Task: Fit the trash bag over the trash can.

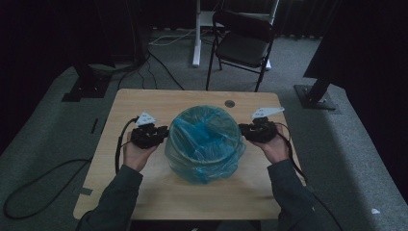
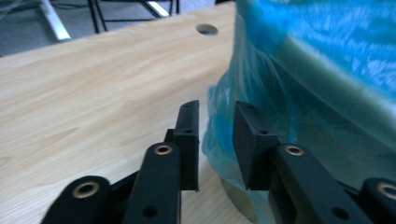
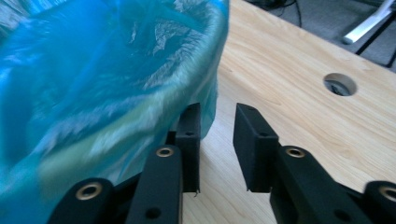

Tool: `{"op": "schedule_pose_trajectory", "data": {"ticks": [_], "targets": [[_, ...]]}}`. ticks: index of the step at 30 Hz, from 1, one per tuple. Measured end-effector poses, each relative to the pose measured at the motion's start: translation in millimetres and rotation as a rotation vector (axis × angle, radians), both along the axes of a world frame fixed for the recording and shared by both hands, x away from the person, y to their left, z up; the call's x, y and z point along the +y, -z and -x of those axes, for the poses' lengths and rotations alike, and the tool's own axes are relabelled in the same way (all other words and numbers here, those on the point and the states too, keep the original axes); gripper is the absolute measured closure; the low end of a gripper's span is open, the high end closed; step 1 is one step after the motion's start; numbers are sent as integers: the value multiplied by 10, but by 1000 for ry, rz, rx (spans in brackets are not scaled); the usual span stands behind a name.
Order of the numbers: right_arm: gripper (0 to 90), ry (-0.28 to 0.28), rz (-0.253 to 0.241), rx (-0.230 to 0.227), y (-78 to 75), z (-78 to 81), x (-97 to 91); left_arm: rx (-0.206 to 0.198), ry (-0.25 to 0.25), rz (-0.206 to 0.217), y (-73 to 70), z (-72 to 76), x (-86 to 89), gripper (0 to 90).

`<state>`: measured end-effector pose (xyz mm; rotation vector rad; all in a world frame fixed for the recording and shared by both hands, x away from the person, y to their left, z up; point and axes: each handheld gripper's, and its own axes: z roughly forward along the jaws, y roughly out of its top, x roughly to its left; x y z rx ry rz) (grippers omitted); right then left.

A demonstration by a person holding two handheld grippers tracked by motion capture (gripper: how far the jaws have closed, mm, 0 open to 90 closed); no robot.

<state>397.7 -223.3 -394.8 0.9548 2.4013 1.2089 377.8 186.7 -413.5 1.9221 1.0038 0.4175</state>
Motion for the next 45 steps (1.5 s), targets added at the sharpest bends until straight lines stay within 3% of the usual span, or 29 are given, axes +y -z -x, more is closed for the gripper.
{"op": "schedule_pose_trajectory", "data": {"ticks": [8,16,18,24,30,32,37,45], "targets": [[616,-26,-1,-33,-136,299,-107,-50,-19,58,-192,148,148,666],[585,-108,-41,42,-5,434,-119,-76,22,75,-307,252,68,653],[618,-131,-24,63,59,426,-76,-77,28,79,-319,262,52,653],[852,-187,24,115,196,394,30,-79,40,92,-357,289,41,652],[886,-170,54,139,259,365,34,-90,56,102,-417,300,30,651],[838,-172,57,141,263,356,28,-99,74,103,-477,297,-9,647],[584,-148,6,92,169,369,-54,-110,107,103,-577,270,-107,630],[514,-169,-30,67,82,411,-97,-100,169,77,-664,204,-302,605]]}}
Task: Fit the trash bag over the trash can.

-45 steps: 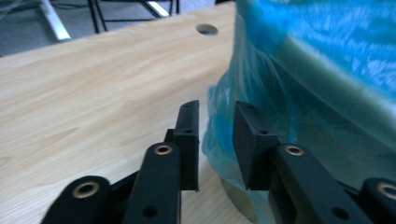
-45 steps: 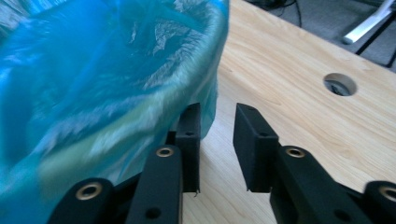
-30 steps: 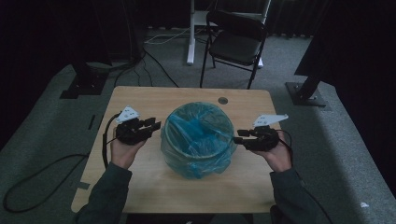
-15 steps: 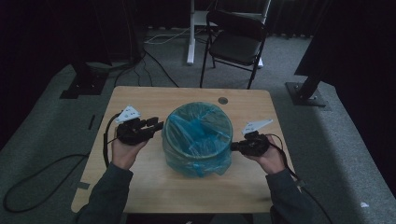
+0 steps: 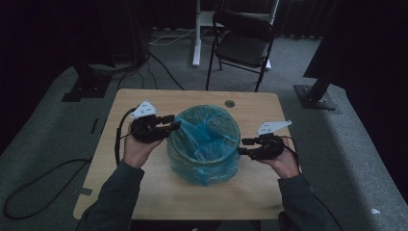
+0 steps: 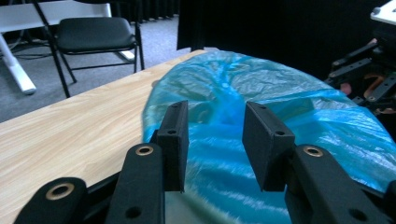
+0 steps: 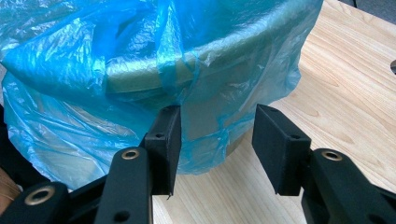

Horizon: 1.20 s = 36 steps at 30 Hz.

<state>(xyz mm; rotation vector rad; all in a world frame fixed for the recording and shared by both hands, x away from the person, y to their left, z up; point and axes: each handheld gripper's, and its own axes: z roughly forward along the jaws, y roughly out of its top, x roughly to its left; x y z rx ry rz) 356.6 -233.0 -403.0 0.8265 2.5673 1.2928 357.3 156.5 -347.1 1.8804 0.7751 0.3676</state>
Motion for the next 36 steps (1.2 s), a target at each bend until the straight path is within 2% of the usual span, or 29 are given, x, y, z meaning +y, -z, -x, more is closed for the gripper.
{"op": "schedule_pose_trajectory", "data": {"ticks": [9,13,15,18,21,23,29,36], "targets": [[510,-6,2,-5,14,-7,5,-8,45,-27,-62,-55,-162,594],[509,-9,3,-4,27,-5,7,-6,81,-58,-90,-79,-263,577],[504,-13,5,-8,30,-5,6,-7,85,-63,-91,-81,-278,576],[502,-12,5,-7,31,-5,6,-10,107,-96,-99,-103,-350,573],[502,-13,6,-8,31,-4,6,-7,118,-106,-102,-115,-381,572],[502,-14,7,-11,33,-4,9,-8,128,-135,-98,-146,-423,573],[501,-17,18,-9,49,-7,26,2,157,-166,-95,-203,-510,572],[501,-16,16,-9,44,-4,19,7,176,-177,-89,-221,-573,572]]}}
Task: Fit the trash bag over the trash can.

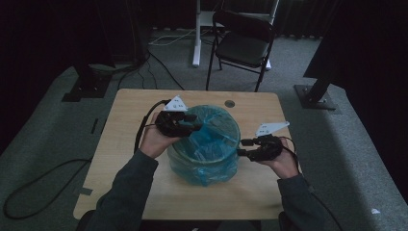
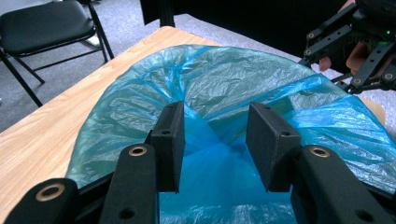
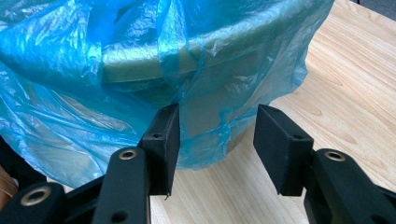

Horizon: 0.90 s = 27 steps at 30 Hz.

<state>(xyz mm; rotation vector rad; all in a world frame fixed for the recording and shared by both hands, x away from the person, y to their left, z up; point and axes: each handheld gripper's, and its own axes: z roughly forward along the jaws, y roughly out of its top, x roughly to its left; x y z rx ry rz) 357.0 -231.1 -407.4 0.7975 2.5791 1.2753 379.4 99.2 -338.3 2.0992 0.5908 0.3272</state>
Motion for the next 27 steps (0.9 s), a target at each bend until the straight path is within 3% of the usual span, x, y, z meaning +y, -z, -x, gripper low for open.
{"op": "schedule_pose_trajectory", "data": {"ticks": [16,27], "targets": [[501,-5,1,0,1,10,-16,20,69,-61,67,-92,-134,568],[500,-7,4,6,17,12,-17,21,88,-112,69,-145,-268,565]]}}
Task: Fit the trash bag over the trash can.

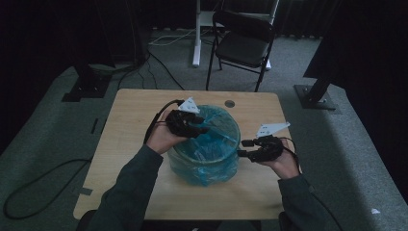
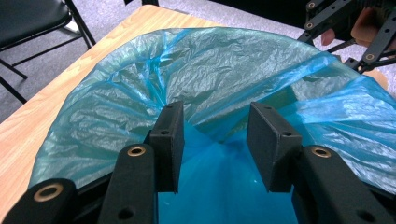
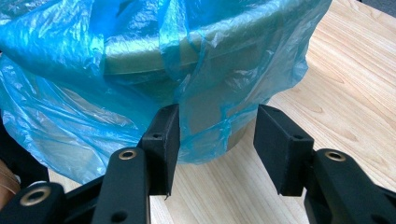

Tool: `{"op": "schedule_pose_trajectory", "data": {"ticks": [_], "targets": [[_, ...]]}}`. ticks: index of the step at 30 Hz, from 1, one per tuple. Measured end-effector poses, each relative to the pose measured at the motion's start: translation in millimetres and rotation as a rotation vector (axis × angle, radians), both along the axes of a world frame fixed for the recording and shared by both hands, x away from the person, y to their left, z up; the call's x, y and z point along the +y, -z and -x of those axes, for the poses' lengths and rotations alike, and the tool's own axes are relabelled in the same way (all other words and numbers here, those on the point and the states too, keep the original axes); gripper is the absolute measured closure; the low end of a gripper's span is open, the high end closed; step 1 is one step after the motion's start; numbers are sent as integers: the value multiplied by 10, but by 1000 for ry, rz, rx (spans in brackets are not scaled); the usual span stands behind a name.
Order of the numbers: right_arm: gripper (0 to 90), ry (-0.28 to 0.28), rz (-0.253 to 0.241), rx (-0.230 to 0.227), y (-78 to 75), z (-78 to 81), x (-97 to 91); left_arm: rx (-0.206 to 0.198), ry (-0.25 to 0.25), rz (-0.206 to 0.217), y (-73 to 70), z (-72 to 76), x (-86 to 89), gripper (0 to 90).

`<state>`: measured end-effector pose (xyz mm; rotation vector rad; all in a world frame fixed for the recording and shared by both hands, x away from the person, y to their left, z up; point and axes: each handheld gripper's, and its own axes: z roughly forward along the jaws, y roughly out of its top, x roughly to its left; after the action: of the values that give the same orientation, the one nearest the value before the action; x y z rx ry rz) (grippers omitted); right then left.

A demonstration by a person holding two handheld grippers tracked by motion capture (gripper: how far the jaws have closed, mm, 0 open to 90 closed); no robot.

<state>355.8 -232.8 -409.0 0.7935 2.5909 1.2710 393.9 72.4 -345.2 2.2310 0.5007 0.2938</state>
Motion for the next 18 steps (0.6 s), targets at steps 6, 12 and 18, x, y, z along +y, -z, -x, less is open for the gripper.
{"op": "schedule_pose_trajectory", "data": {"ticks": [6,12,18], "targets": [[498,-3,4,1,8,-1,1,1,2,-18,10,-42,-79,565],[498,-7,7,5,16,-5,6,-2,10,-41,1,-77,-148,564],[497,-9,9,5,19,-7,5,-10,19,-70,-12,-94,-239,564]]}}
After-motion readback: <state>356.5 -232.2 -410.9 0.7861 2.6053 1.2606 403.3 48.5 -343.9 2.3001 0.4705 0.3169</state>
